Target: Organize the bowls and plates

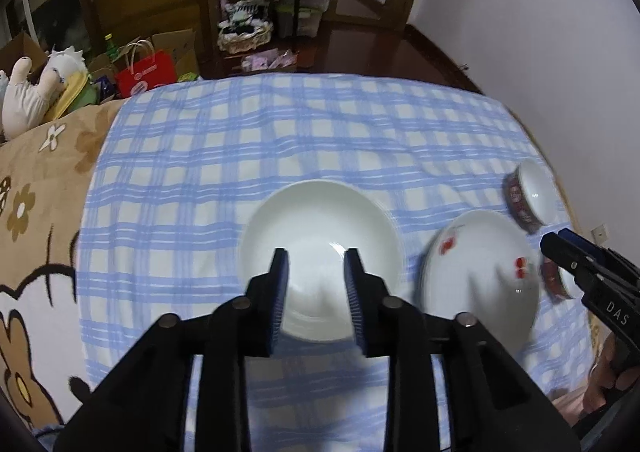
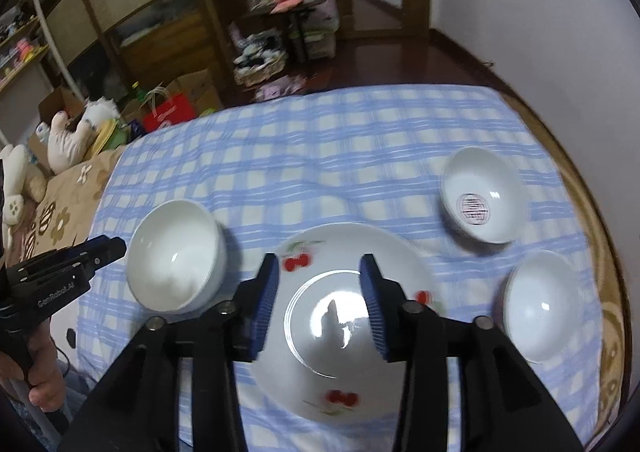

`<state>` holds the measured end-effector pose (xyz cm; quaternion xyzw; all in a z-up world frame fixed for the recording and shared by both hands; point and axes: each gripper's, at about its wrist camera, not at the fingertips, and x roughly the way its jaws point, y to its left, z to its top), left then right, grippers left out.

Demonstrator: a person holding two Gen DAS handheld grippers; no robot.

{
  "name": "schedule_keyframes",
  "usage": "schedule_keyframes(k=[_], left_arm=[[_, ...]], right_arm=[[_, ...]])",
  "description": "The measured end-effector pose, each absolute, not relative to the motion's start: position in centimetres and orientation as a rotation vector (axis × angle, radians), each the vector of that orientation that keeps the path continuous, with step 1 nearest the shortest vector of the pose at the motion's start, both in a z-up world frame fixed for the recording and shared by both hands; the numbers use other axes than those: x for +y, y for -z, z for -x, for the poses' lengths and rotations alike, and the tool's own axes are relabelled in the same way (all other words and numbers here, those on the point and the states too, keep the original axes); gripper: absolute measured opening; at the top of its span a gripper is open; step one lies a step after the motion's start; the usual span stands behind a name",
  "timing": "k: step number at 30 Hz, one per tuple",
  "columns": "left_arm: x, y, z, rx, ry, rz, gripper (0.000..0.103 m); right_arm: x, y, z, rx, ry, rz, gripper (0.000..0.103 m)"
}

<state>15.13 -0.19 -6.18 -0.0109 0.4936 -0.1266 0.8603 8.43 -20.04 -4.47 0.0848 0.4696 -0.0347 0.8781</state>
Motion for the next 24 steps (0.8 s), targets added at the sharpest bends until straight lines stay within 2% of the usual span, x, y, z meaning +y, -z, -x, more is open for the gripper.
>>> schedule_keyframes(k=[6, 8, 11, 13, 16, 24], left_arm=[[-4.2, 5.2, -13.4, 0.996, 0.311, -0.063, 0.055], [-5.3, 4.7, -12.9, 0.981, 0.326, -0.076, 0.070], [-6.8, 3.8, -12.1, 0.936, 0.339, -0.098, 0.083], [-7.8, 3.2, -11.6, 0.902, 0.343, -0.123, 0.088], [-9.9, 2.4, -10.9, 0.852, 0.349, -0.186, 0.088], [-15.6, 1.2, -10.3, 0.825, 0.457, -0.218, 0.088]], right_arm=[[-23.3, 3.1, -5.5, 0.926, 0.152, -0.199, 0.066], [-24.2, 2.6, -4.4, 0.900, 0.185, -0.194, 0.073], [-25.6, 2.1, -3.0, 0.864, 0.220, -0.197, 0.087], [-26.7, 1.9, -2.1, 0.841, 0.249, -0.202, 0.094], [-28.1, 1.6, -1.0, 0.818, 0.276, -0.195, 0.103], [-32.5, 1.7, 1.1, 0.766, 0.350, -0.288, 0.103]])
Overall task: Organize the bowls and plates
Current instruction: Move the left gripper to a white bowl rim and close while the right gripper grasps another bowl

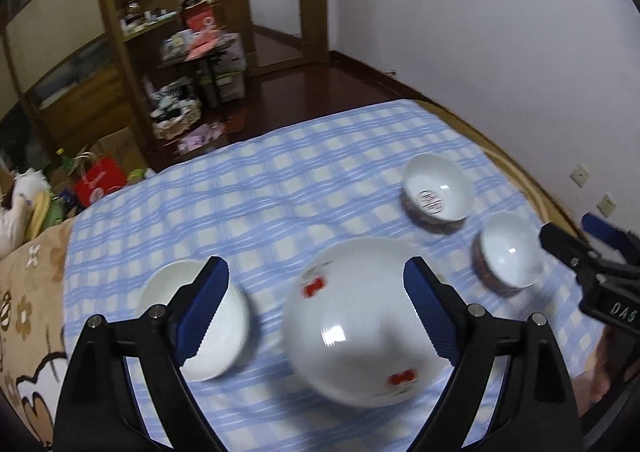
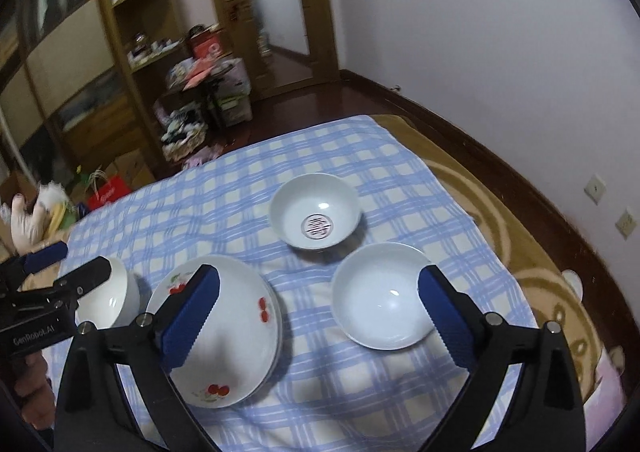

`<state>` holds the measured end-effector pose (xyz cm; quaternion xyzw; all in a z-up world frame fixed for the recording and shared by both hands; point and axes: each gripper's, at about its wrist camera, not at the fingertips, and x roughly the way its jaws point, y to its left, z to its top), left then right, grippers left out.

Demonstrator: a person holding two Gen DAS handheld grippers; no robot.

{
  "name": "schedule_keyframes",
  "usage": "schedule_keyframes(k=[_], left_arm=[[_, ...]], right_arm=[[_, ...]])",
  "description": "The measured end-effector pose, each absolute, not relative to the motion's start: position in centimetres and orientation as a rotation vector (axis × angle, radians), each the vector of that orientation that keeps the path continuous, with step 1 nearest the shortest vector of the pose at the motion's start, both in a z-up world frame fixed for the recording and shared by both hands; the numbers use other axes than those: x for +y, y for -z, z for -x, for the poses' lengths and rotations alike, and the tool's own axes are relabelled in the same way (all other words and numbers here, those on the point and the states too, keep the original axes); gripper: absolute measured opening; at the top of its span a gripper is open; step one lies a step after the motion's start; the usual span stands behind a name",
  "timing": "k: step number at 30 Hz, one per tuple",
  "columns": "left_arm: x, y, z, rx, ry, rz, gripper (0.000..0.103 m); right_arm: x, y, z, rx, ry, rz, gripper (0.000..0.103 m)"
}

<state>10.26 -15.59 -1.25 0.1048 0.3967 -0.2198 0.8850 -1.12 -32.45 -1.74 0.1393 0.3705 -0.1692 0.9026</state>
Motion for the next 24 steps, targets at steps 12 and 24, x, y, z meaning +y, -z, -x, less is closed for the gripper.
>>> schedule_keyframes(k=[12, 24], left_arm=[[-23.3, 2.1, -10.4, 0.854, 0.565, -0.259, 0.088], [-28.9, 3.9, -11.2, 0.886, 0.636, -0.268, 0.088]], right_arm=[[-36.8, 3.6, 3.0, 0.774, 0.452, -0.308, 0.103], [-41.0, 6.1, 3.6, 0.811, 0.528, -0.366, 0.103]])
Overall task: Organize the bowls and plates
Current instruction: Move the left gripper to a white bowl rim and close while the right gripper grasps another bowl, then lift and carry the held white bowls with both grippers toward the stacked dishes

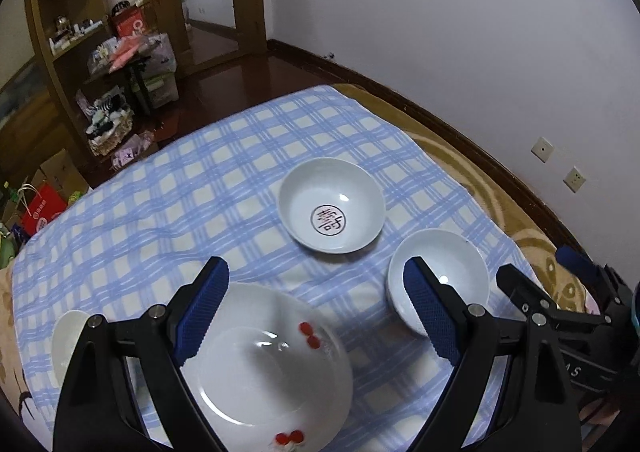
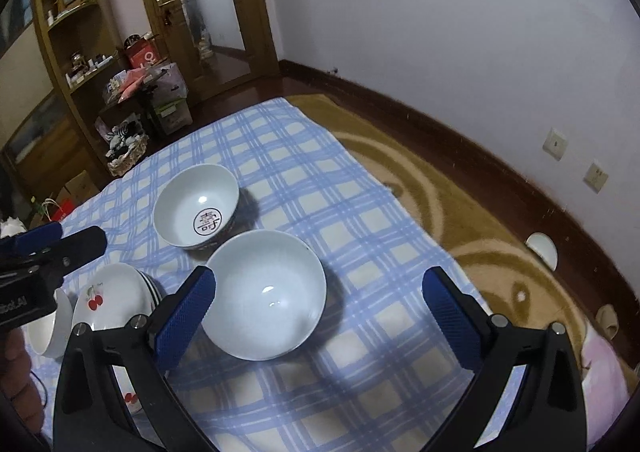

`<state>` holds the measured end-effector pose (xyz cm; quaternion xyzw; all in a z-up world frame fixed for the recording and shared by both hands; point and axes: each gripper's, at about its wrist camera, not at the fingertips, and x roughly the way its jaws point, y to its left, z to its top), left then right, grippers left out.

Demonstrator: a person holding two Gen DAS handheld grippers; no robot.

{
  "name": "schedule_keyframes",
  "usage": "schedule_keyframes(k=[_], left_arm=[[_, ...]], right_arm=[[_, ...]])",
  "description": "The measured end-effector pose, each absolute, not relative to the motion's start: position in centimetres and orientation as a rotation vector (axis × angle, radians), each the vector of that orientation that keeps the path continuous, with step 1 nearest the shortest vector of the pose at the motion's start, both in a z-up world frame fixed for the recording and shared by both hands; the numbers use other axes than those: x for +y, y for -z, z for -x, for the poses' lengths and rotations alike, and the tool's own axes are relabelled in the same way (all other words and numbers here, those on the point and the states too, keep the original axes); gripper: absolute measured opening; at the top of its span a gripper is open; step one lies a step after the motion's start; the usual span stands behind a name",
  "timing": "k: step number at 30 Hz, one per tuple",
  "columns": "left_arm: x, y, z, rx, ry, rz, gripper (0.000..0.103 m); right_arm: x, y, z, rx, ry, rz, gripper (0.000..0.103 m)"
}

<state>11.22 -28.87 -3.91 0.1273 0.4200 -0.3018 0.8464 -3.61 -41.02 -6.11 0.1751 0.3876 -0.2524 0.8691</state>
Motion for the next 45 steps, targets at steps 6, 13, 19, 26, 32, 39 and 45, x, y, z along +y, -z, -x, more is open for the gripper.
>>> schedule_keyframes(k=[6, 13, 19, 26, 32, 39, 45], left_arm=[[-30.8, 6.1, -12.2, 0.946, 0.646, -0.271, 0.088], [-32.5, 8.8, -12.4, 1.004, 0.655, -0.315, 0.088], [-33.7, 10.1, -11.9, 1.023, 0.654, -0.365, 0.088], [-34.2, 11.4, -12.0, 1.066, 0.635, -0.357, 0.087], [-35.3, 12.5, -11.7, 1.095, 0.647, -0.393, 0.068], [-36.3, 13.8, -11.6, 1.137, 0.679, -0.407, 0.033], [-37.0, 14.1, -10.8, 1.152, 0.724, -0.404, 0.009]], right_arm=[[-42.5, 7.8, 3.4, 0.855, 0.526, -0.418, 0.103], [-43.3, 9.3, 2.7, 0.901, 0.487, -0.467, 0.103], [-43.5, 10.2, 2.4, 0.940, 0.460, -0.478, 0.103], [-43.9, 11.4, 2.3, 0.985, 0.443, -0.524, 0.088], [-44.1, 12.3, 1.8, 1.010, 0.393, -0.565, 0.054], [-44.5, 13.8, 1.2, 1.043, 0.346, -0.634, 0.023], [-44.5, 14.1, 1.0, 1.033, 0.326, -0.645, 0.015]])
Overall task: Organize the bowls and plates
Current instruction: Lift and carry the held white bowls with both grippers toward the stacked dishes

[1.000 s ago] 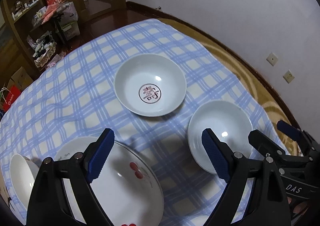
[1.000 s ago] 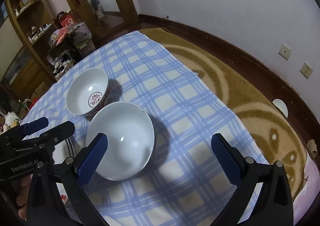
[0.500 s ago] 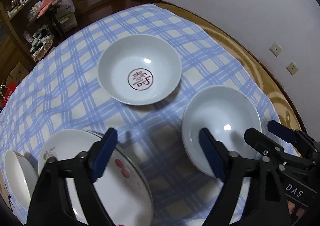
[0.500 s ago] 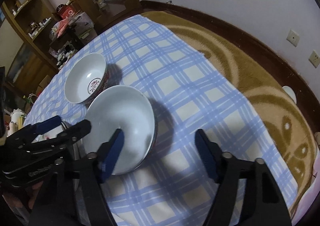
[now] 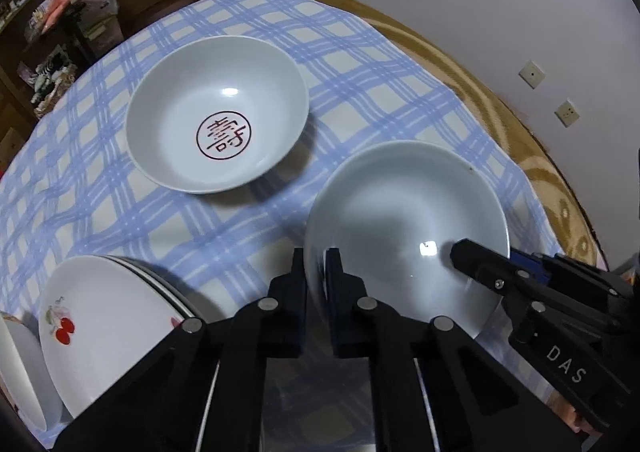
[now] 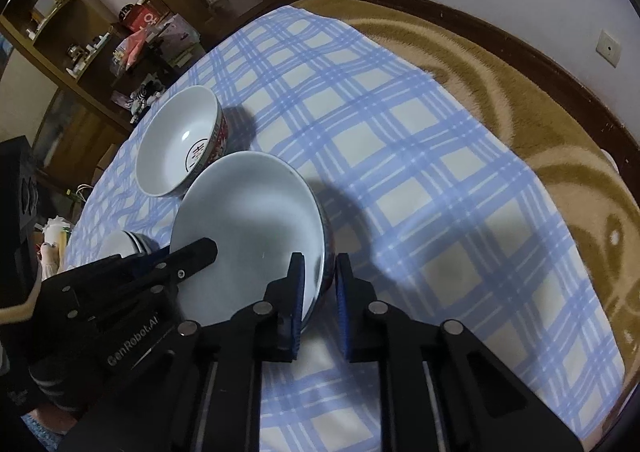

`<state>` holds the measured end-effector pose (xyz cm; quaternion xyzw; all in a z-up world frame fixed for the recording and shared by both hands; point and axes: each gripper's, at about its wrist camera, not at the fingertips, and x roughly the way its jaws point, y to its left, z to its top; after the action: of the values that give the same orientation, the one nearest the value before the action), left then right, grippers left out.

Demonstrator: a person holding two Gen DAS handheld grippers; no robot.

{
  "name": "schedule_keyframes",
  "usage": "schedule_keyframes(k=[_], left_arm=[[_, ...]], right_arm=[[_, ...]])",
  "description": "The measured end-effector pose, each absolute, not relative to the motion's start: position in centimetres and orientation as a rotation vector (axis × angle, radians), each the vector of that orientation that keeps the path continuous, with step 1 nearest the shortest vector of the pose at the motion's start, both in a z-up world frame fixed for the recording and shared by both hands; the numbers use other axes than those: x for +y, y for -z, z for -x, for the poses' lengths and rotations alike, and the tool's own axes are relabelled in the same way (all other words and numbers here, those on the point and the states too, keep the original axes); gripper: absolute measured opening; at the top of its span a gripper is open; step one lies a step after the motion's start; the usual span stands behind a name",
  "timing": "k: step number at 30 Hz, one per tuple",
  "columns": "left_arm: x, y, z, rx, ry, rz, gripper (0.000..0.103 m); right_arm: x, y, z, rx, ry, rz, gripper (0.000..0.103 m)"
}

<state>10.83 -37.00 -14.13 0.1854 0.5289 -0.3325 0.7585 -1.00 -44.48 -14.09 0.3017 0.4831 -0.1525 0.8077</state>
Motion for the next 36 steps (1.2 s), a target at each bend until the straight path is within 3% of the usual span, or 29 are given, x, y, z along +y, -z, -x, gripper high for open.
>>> schedule_keyframes(k=[16, 36], left_arm=[[-33.0, 10.2, -10.4, 1.126, 0.710, -0.355, 0.009], [-18.5, 3.9, -11.3, 1.085, 0.499, -0.246, 0.009]], right_arm=[[-41.0, 10.1, 1.0, 0.963, 0.308, -0.538, 0.012], [-28.6, 5.1, -2.5, 0.932, 0.093, -0.422, 0.012]])
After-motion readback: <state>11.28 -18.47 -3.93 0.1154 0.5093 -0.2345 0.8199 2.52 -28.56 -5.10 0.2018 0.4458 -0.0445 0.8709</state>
